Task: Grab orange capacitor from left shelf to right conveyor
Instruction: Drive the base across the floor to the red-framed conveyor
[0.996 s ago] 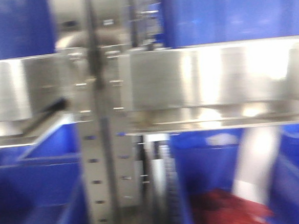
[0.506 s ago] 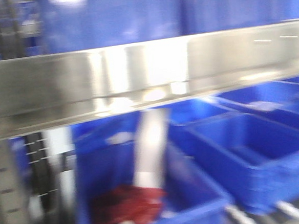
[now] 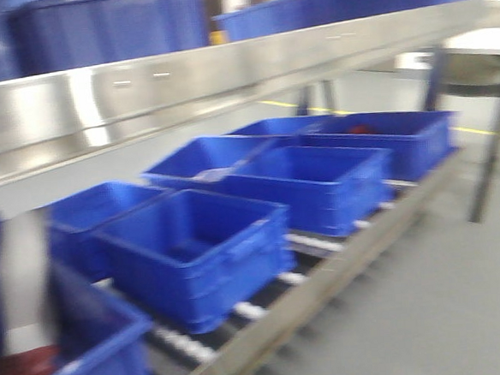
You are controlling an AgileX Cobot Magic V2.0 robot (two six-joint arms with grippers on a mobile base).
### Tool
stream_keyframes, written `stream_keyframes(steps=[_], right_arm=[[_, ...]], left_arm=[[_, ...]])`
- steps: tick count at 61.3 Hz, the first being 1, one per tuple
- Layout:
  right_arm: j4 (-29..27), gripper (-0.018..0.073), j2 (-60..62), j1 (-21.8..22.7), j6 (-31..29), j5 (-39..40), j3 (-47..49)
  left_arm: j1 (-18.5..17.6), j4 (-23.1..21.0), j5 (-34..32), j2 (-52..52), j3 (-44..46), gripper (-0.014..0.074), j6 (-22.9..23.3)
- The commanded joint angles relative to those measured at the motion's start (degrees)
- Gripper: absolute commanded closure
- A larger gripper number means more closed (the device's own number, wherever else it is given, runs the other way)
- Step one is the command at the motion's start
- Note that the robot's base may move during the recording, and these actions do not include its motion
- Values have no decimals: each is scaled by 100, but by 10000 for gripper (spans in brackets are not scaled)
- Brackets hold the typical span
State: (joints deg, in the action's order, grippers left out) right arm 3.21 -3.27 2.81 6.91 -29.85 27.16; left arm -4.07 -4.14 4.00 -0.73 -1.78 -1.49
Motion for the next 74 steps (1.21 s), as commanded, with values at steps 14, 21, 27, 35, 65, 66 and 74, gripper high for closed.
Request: stream_keyframes(steps=[14, 21, 27, 35, 65, 66, 74], right_arm=[[87, 492, -102, 23, -22, 532, 167], [87, 492, -102, 23, -22, 532, 167], [87, 492, -102, 23, -22, 532, 167], [87, 492, -102, 23, -22, 532, 167], [87, 492, -102, 23, -22, 532, 167], [87, 492, -102, 23, -22, 532, 167], [87, 492, -102, 23, -22, 532, 167]], left_arm=[[9, -10, -494, -65, 29, 723, 9], [9, -10, -494, -65, 29, 723, 9], [9, -10, -494, -65, 29, 723, 9], [9, -10, -494, -65, 29, 723, 9], [-2, -10, -494, -65, 29, 723, 9], [-2, -10, -494, -65, 29, 723, 9], [-2, -10, -494, -65, 29, 723, 9]])
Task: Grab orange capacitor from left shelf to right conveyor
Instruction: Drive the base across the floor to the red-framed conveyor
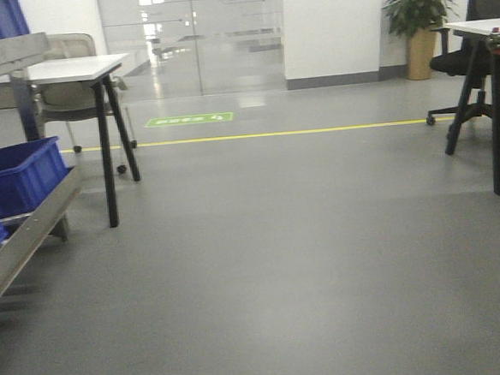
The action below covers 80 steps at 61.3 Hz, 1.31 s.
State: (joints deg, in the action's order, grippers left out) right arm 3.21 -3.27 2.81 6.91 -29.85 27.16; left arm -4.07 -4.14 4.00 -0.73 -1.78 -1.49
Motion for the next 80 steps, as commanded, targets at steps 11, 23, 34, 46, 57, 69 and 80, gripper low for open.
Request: stream_keyframes(steps=[11, 23, 34, 46, 57, 69, 80], right_arm=[[87, 492, -102, 23, -22, 532, 167], [87, 492, -102, 23, -22, 532, 167], [87, 492, -102, 23, -22, 532, 167], [87, 492, -102, 23, -22, 532, 167], [87, 492, -102, 23, -22, 532, 167], [87, 492, -102, 23, -22, 532, 167], [87, 492, -102, 23, -22, 532, 167]], left_arm=[[-2, -10, -494, -65, 29, 723, 9], [-2, -10, -494, -65, 29, 723, 9], [-9, -10, -494, -65, 29, 723, 9], [-9, -10, -494, -65, 29, 723, 9], [-9, -10, -494, -65, 29, 723, 9], [-9, -10, -494, -65, 29, 723, 9], [-9, -10, -494, -65, 29, 723, 9]])
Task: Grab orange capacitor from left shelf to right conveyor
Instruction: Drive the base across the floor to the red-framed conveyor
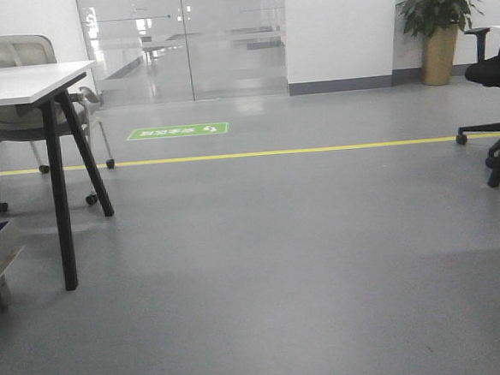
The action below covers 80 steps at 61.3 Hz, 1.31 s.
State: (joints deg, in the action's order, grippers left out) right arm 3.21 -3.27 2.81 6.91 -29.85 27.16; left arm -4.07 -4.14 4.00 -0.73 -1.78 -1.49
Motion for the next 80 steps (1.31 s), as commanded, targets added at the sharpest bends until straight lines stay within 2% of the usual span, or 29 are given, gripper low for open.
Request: stream_keyframes(steps=[1, 80], right_arm=[[87, 492, -102, 23, -22, 532, 167], [87, 492, -108, 23, -22, 532, 167]], left_arm=[[-9, -10, -494, -65, 29, 723, 9], [-9, -10, -494, -65, 29, 723, 9]])
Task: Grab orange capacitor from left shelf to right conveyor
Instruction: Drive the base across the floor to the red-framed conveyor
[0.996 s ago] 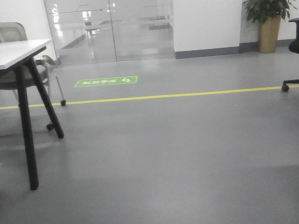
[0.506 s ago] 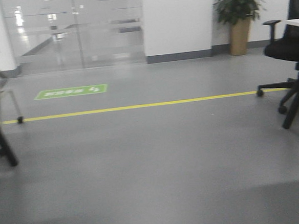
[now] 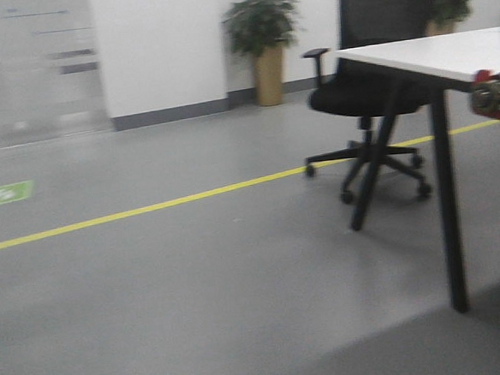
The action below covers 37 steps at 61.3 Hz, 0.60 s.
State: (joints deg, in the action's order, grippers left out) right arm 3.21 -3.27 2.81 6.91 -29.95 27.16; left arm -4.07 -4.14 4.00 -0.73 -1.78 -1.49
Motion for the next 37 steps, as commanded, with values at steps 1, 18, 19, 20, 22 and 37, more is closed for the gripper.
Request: stream_keyframes(steps=[1, 18, 19, 20, 22, 37], right_arm=[[87, 492, -108, 23, -22, 543, 167], [87, 492, -108, 23, -22, 543, 167], [87, 492, -108, 23, -22, 543, 167], [87, 492, -108, 23, -22, 543, 167], [87, 492, -108, 23, -22, 543, 167], [87, 492, -108, 23, -22, 543, 167]], left_arm=[[-9, -10, -494, -65, 29, 723, 9], [-9, -10, -494, -65, 29, 723, 9], [-9, -10, -494, -65, 29, 723, 9], [-9, -10, -494, -65, 29, 723, 9], [-9, -10, -494, -65, 29, 723, 9], [-9, -10, -494, -65, 29, 723, 9]])
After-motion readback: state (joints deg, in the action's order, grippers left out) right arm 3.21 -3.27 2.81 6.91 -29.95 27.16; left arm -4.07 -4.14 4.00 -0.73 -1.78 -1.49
